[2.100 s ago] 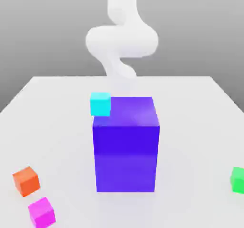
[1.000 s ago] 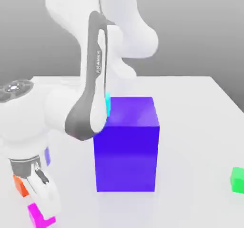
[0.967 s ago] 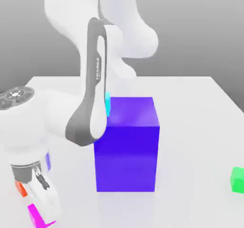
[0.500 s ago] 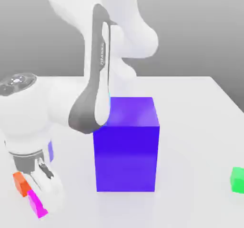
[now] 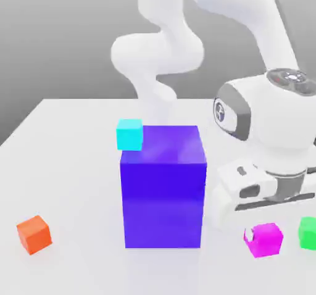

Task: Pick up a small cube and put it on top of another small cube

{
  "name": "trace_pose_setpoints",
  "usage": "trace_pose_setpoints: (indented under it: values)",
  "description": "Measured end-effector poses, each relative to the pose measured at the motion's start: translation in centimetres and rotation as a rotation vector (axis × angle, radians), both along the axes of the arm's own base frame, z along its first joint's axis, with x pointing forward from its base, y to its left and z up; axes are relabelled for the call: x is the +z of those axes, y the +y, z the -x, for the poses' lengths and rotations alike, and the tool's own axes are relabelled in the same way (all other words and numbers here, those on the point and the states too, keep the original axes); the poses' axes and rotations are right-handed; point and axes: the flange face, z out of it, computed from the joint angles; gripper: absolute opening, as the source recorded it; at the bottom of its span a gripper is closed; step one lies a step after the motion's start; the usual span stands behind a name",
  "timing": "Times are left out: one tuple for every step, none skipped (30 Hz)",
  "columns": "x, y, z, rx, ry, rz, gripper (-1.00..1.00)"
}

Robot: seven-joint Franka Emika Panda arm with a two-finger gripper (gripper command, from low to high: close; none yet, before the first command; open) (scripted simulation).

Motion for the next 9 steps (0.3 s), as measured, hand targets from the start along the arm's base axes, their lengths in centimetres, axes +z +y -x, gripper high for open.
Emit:
trace_pose_setpoints:
  values:
    - [0.3, 2.5, 1.7, 0.087, -0.005, 0.002, -1.00]
    - [0.0, 4.9, 3.4, 0.174, -0.011, 0.006, -1.00]
    - [-0.9, 6.6, 4.5, 0.232, -0.015, 0.008, -1.00]
    - [-2.1, 7.4, 5.1, 0.261, -0.017, 0.009, -1.00]
    - [-3.3, 7.8, 5.5, 0.276, -0.018, 0.009, -1.00]
    - [-4.6, 7.9, 5.7, 0.285, -0.018, 0.010, 1.00]
    - [-4.6, 7.9, 5.7, 0.285, -0.018, 0.010, 1.00]
    - [-4.6, 7.9, 5.7, 0.285, -0.018, 0.010, 1.00]
    - [-4.6, 7.9, 5.7, 0.285, -0.018, 0.010, 1.00]
